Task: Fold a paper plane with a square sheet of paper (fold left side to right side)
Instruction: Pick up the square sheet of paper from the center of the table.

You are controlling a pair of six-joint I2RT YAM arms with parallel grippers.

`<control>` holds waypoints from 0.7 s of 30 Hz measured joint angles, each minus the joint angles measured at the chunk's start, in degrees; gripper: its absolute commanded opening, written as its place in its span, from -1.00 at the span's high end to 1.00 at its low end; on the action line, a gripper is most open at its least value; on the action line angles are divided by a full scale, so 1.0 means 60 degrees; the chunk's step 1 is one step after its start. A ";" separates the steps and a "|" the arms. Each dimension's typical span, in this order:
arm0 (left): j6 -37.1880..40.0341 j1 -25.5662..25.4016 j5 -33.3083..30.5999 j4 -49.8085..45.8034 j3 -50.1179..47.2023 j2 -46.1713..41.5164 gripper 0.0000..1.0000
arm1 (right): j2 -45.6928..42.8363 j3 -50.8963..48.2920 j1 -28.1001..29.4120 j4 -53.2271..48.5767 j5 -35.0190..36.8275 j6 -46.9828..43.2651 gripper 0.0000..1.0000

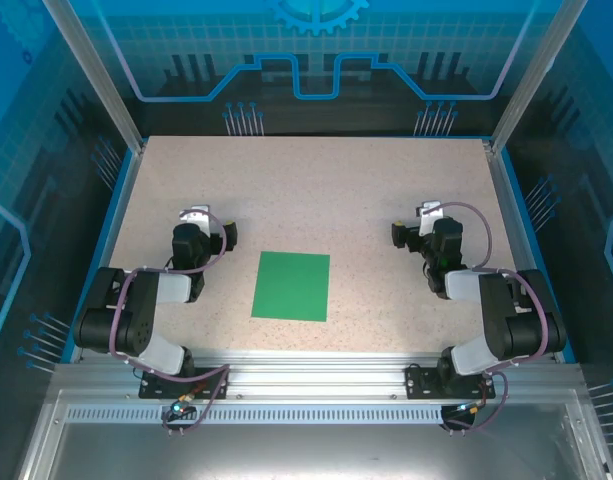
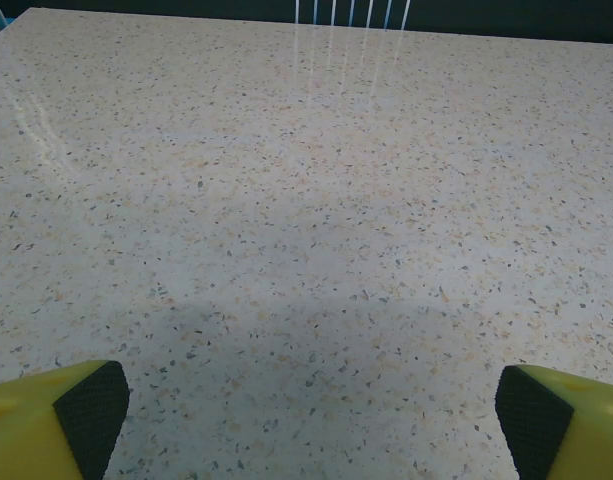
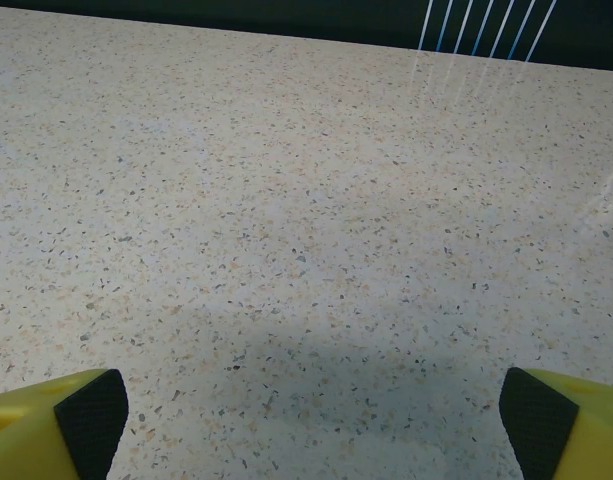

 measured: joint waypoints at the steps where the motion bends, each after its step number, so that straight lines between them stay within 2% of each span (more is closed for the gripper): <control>1: 0.0000 0.0000 0.0000 0.0000 0.0000 0.0000 -0.97 | 0.0000 0.0000 0.0000 0.0000 0.0000 0.0000 -0.99; 16: 0.0000 0.0004 0.0102 -0.0047 0.0011 0.0000 -0.97 | 0.0000 0.0000 0.0000 0.0000 -0.0011 0.0000 -0.99; 18: -0.0007 0.0004 0.0102 -0.0754 0.0204 -0.0171 -0.97 | -0.0004 0.0000 0.0000 -0.0018 0.0004 0.0004 -0.99; 21: -0.0328 0.0011 0.0182 -0.3333 0.1355 -0.0907 -0.97 | -0.0280 0.0335 0.0000 -0.1140 0.0277 0.0102 -0.99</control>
